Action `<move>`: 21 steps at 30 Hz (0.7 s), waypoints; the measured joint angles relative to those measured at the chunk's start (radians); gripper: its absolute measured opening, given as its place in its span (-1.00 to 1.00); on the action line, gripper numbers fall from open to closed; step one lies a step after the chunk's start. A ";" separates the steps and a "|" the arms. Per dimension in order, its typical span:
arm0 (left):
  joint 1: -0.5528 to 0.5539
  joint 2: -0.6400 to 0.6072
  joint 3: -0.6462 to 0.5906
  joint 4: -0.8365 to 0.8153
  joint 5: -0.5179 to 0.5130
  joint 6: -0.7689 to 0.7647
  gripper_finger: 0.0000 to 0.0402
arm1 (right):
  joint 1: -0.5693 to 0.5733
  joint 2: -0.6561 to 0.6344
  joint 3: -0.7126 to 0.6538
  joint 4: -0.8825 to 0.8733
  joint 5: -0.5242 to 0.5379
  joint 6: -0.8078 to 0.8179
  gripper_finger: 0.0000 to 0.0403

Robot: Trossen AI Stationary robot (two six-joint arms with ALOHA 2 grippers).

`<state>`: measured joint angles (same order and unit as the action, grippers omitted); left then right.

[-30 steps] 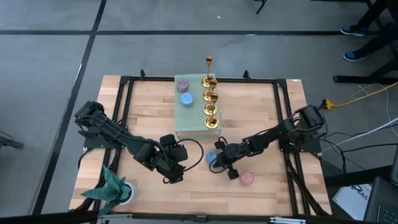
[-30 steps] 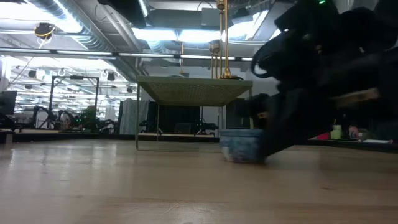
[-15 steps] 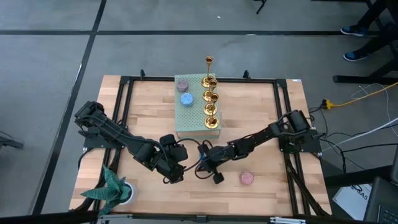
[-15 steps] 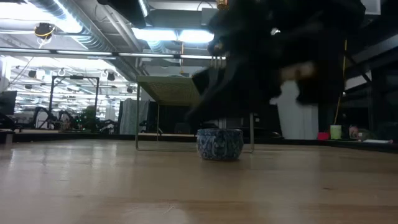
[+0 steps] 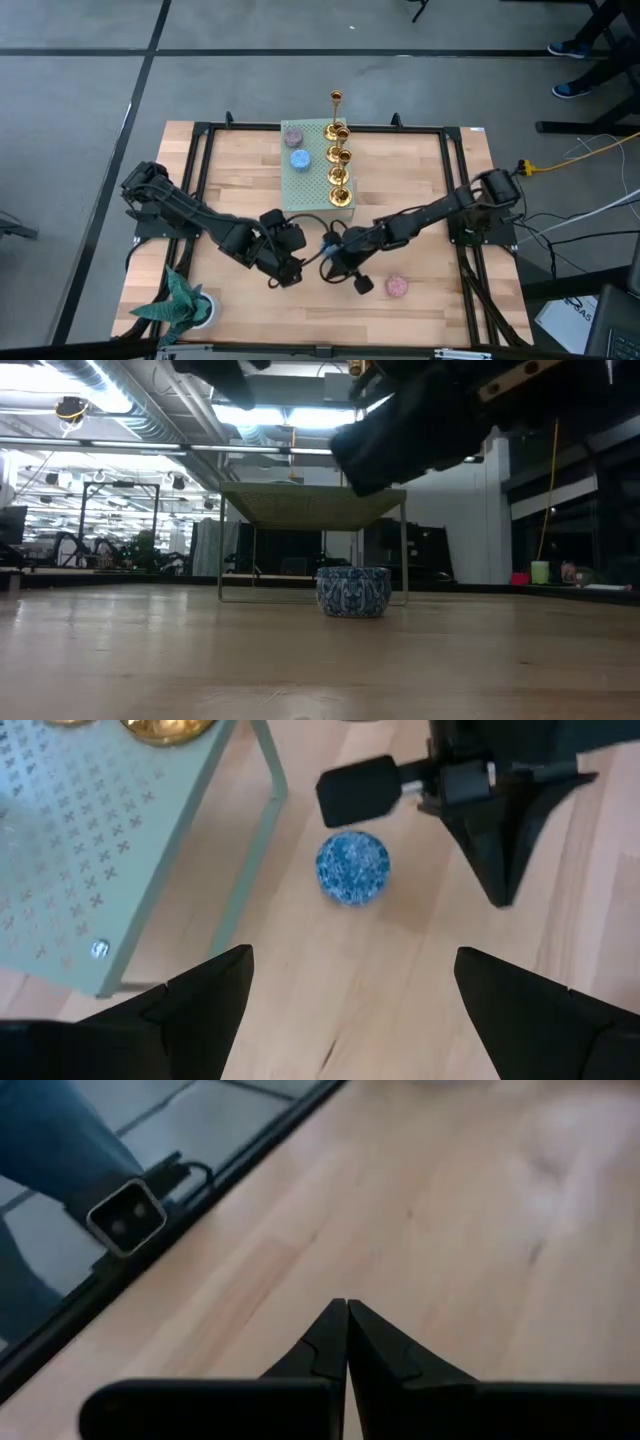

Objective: Pick & Place candle stick holders
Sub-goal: Align the blue scented candle with the other scented candles on the shelf

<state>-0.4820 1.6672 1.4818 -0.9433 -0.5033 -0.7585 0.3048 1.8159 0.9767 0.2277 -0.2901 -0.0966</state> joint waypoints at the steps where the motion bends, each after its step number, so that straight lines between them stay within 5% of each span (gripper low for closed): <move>1: 0.003 0.000 0.000 0.011 0.000 0.013 0.72 | -0.002 -0.020 0.000 -0.043 -0.001 0.003 -0.93; 8: 0.022 0.052 0.000 0.185 0.004 0.265 0.72 | -0.005 -0.190 0.000 -0.376 0.000 -0.006 -0.93; 21: 0.131 0.240 0.000 0.380 0.109 0.317 0.72 | -0.009 -0.571 0.000 -0.769 -0.029 0.021 -0.93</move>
<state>-0.3512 1.9076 1.4818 -0.5629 -0.3939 -0.4417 0.2962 1.2452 0.9764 -0.5409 -0.3187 -0.0760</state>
